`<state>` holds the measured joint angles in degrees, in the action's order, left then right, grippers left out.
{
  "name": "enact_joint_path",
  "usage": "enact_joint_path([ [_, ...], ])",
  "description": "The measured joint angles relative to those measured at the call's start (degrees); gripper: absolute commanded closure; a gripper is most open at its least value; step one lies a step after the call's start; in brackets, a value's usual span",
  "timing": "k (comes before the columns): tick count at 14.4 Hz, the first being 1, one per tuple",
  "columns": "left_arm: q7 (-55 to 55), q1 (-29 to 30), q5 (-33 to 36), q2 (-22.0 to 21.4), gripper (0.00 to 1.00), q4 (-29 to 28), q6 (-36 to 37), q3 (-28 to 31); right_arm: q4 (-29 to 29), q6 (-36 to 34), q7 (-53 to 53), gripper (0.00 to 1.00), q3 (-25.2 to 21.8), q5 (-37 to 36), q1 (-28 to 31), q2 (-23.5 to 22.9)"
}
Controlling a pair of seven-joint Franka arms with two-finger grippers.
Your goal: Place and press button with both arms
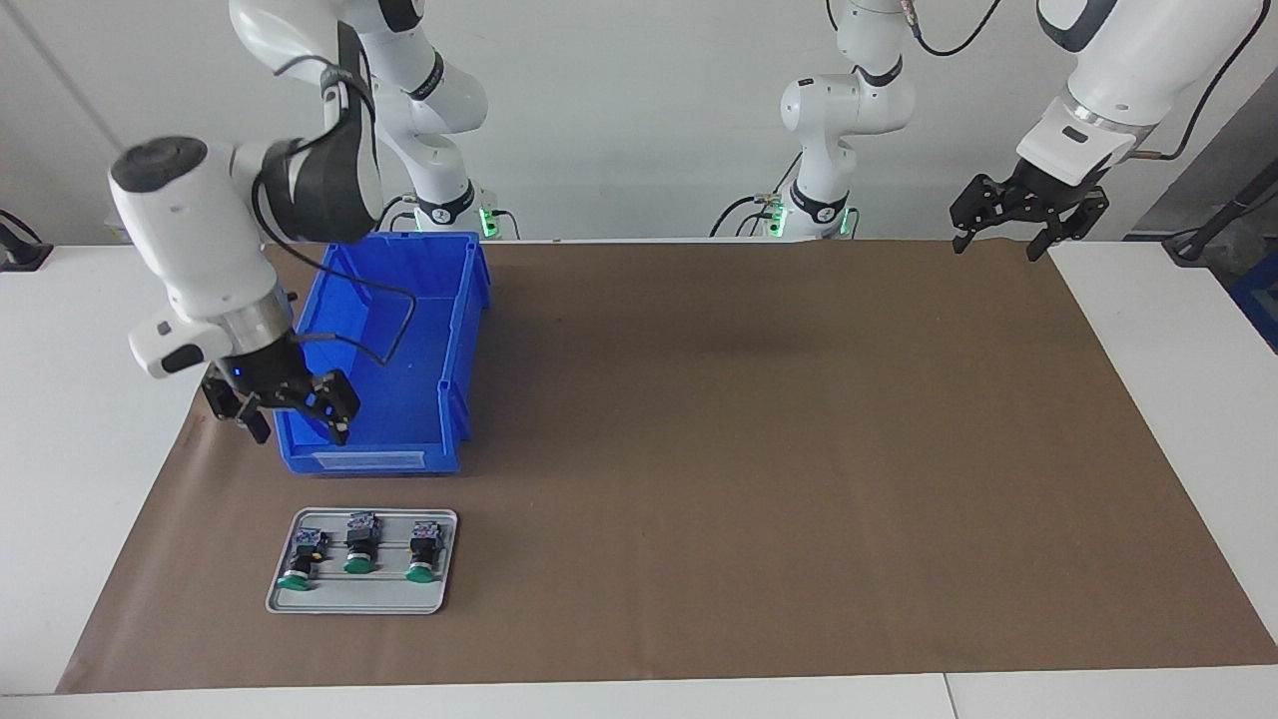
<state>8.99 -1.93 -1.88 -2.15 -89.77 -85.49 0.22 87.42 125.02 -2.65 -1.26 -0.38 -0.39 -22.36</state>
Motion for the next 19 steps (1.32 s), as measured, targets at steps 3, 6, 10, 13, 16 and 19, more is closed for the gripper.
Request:
enact_joint_path([
  [3,0.0,0.0,0.0,0.0,0.0,0.0,0.0,0.0,-0.5,8.1,5.2,0.0,0.0,0.4,0.1,-7.9],
  [6,0.0,0.0,0.0,0.0,0.0,0.0,0.0,0.0,-0.1,13.1,7.7,0.0,0.0,1.2,0.1,-12.5],
  [10,0.0,0.0,0.0,0.0,0.0,0.0,0.0,0.0,2.2,14.8,7.8,0.02,0.0,1.3,0.2,-13.7],
  [13,0.0,0.0,0.0,0.0,0.0,0.0,0.0,0.0,2.6,15.2,7.8,0.09,0.0,1.3,0.2,-13.7],
  [16,0.0,0.0,0.0,0.0,0.0,0.0,0.0,0.0,3.5,15.6,7.8,0.66,0.0,1.4,0.2,-13.7],
  [19,0.0,0.0,0.0,0.0,0.0,0.0,0.0,0.0,4.1,15.6,7.8,1.0,0.0,1.4,0.2,-13.7],
])
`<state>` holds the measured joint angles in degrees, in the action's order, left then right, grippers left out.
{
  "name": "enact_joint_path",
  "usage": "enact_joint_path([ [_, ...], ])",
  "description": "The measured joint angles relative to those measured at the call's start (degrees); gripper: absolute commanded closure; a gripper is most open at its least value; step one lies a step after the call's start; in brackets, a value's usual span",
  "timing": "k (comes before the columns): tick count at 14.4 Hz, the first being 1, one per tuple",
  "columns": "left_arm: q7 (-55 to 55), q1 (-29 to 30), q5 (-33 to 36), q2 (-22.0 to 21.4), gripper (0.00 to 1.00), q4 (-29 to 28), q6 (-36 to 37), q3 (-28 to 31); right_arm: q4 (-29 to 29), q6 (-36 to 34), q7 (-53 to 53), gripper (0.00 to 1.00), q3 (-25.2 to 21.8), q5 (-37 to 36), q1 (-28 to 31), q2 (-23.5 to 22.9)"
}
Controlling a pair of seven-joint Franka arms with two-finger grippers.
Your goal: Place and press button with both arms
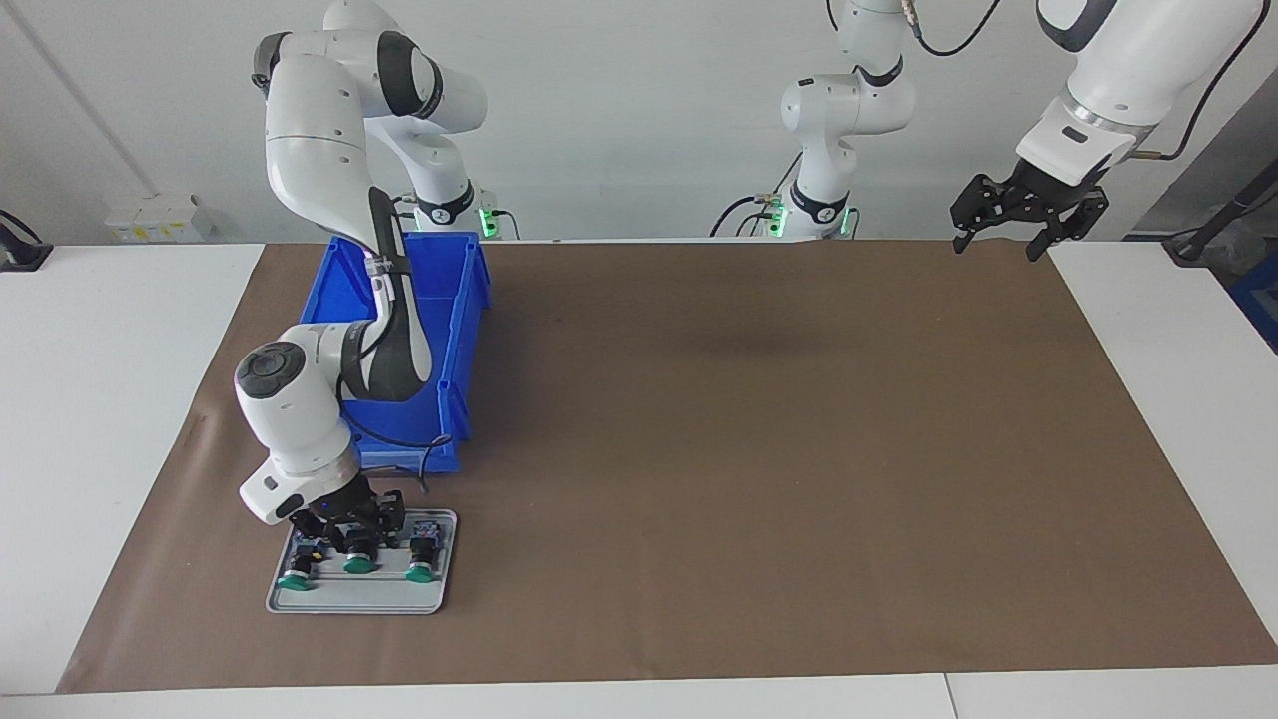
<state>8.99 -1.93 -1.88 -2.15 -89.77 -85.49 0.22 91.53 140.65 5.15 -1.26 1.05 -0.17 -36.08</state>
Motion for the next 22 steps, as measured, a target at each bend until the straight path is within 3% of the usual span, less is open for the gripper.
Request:
enact_joint_path([
  [5,0.0,0.0,0.0,0.0,0.0,0.0,0.0,0.0,-3.5,-3.0,-2.1,1.0,0.0,0.1,-0.1,0.4],
  [9,0.0,0.0,0.0,0.0,0.0,0.0,0.0,0.0,-12.4,-14.2,-12.5,1.0,0.2,0.1,-0.4,3.0],
  [14,0.0,0.0,0.0,0.0,0.0,0.0,0.0,0.0,-17.8,-23.1,-47.5,1.0,0.7,0.1,-5.8,7.9],
  [19,0.0,0.0,0.0,0.0,0.0,0.0,0.0,0.0,-17.7,-25.6,-87.3,1.0,1.0,-0.5,-20.1,9.6],
  [22,0.0,0.0,0.0,0.0,0.0,0.0,0.0,0.0,-16.4,-24.6,-112.2,1.0,1.1,-5.5,-30.4,8.7],
])
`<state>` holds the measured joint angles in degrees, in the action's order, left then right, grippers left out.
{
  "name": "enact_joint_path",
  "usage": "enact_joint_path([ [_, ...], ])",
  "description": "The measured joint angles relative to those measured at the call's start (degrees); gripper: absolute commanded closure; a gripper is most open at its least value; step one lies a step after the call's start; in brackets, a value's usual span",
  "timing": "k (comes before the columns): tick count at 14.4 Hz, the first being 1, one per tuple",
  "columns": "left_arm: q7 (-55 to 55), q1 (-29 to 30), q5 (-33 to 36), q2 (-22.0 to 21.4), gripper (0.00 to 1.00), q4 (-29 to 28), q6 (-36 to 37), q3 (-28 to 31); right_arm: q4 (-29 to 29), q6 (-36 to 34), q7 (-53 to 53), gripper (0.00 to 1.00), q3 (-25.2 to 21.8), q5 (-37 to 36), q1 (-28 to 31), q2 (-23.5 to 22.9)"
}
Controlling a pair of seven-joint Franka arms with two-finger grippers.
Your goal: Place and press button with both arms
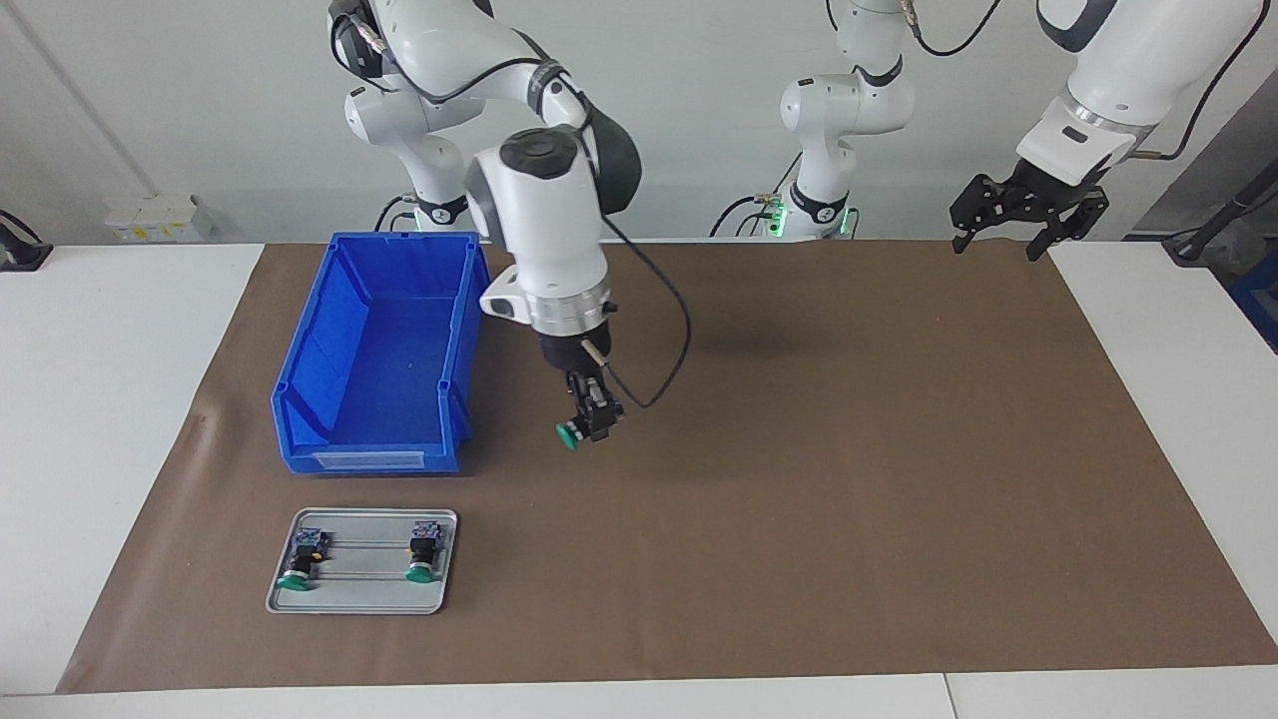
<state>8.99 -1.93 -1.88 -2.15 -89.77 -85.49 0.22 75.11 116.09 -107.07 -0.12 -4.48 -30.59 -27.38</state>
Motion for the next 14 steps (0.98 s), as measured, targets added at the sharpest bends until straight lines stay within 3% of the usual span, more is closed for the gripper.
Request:
enact_joint_path([
  [3,0.0,0.0,0.0,0.0,0.0,0.0,0.0,0.0,0.9,1.3,-14.9,1.0,0.1,-3.1,-7.9,-3.6],
  [6,0.0,0.0,0.0,0.0,0.0,0.0,0.0,0.0,1.0,7.6,-27.8,1.0,0.0,-7.2,-13.8,-10.6],
  [13,0.0,0.0,0.0,0.0,0.0,0.0,0.0,0.0,5.0,13.7,-34.0,1.0,0.0,-7.3,-15.4,-12.3],
  [14,0.0,0.0,0.0,0.0,0.0,0.0,0.0,0.0,5.9,14.1,-34.0,0.68,0.0,-7.3,-15.4,-12.2],
])
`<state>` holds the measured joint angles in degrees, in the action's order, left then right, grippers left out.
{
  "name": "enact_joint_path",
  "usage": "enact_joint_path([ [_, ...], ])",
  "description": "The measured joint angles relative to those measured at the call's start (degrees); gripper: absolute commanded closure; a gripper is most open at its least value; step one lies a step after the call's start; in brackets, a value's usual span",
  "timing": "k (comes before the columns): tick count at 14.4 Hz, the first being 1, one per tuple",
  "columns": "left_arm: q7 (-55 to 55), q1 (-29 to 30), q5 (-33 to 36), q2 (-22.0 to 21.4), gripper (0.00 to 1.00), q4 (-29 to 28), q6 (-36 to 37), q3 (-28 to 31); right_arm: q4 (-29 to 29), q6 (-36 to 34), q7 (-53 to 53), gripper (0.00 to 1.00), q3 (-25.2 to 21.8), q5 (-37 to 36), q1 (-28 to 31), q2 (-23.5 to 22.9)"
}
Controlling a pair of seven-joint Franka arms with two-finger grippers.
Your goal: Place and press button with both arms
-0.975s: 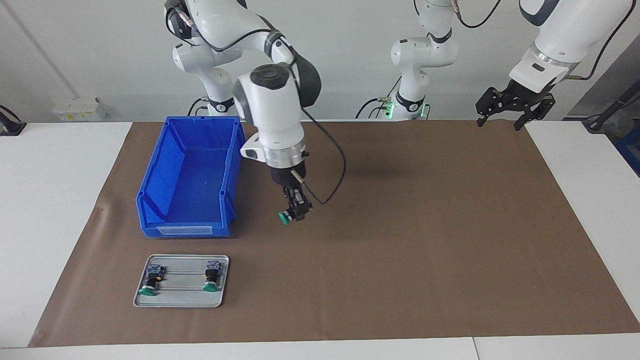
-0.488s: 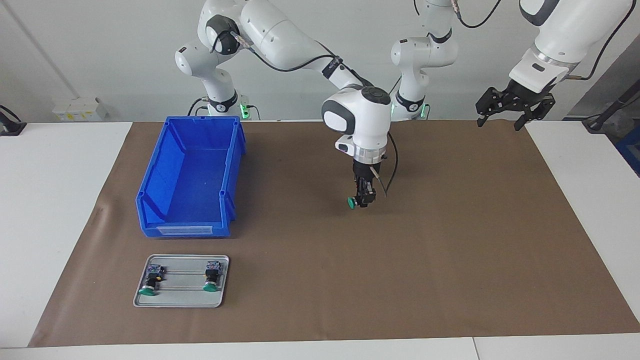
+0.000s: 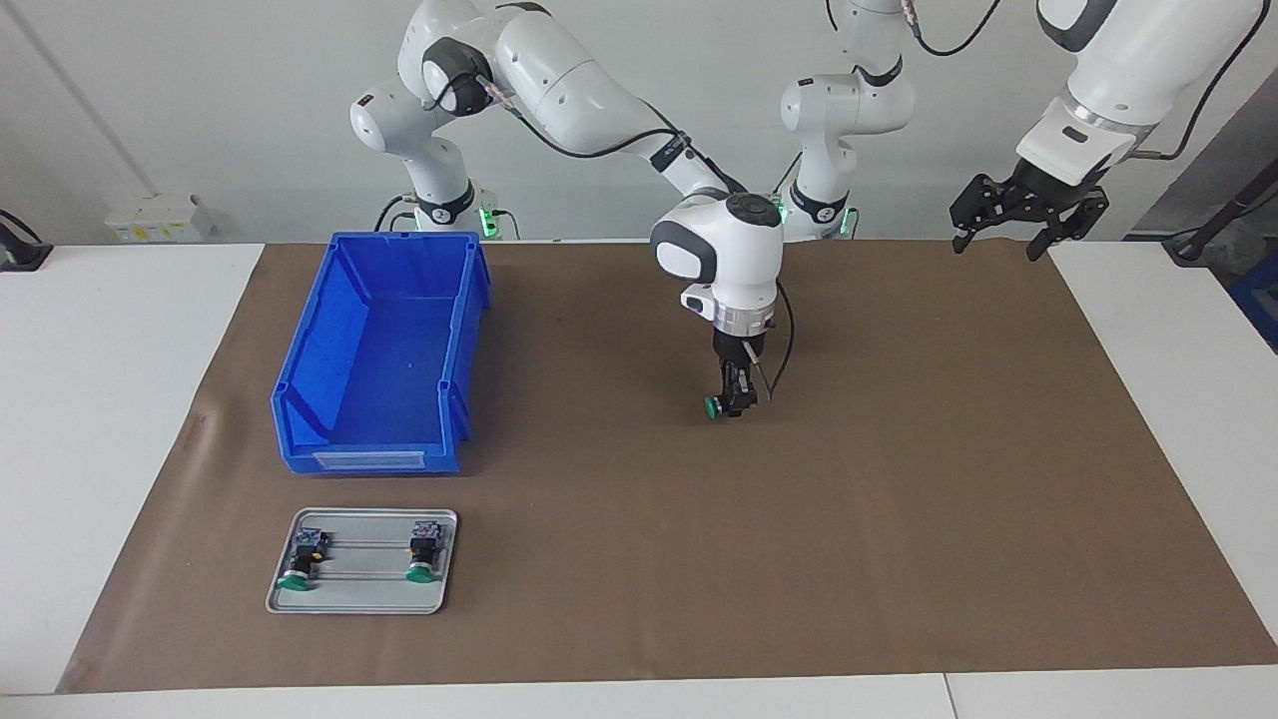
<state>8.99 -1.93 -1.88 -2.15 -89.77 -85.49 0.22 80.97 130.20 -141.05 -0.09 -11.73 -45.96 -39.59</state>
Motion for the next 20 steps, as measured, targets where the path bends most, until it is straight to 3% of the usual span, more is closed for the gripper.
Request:
enact_joint_path([
  [1,0.0,0.0,0.0,0.0,0.0,0.0,0.0,0.0,0.7,0.3,0.0,0.25,0.0,0.0,0.0,0.1],
  [2,0.0,0.0,0.0,0.0,0.0,0.0,0.0,0.0,1.4,0.8,-0.1,0.0,0.0,0.0,0.0,0.3],
  [8,0.0,0.0,0.0,0.0,0.0,0.0,0.0,0.0,3.3,3.3,0.1,0.0,0.0,-5.1,-0.2,1.9],
  [10,0.0,0.0,0.0,0.0,0.0,0.0,0.0,0.0,3.2,3.5,4.8,0.0,-0.5,-5.9,0.2,3.9],
  [16,0.0,0.0,0.0,0.0,0.0,0.0,0.0,0.0,7.2,-0.4,36.2,0.0,-0.6,-1.2,13.0,18.8],
  [20,0.0,0.0,0.0,0.0,0.0,0.0,0.0,0.0,8.5,-6.7,67.8,0.0,-0.7,6.1,24.3,24.5],
])
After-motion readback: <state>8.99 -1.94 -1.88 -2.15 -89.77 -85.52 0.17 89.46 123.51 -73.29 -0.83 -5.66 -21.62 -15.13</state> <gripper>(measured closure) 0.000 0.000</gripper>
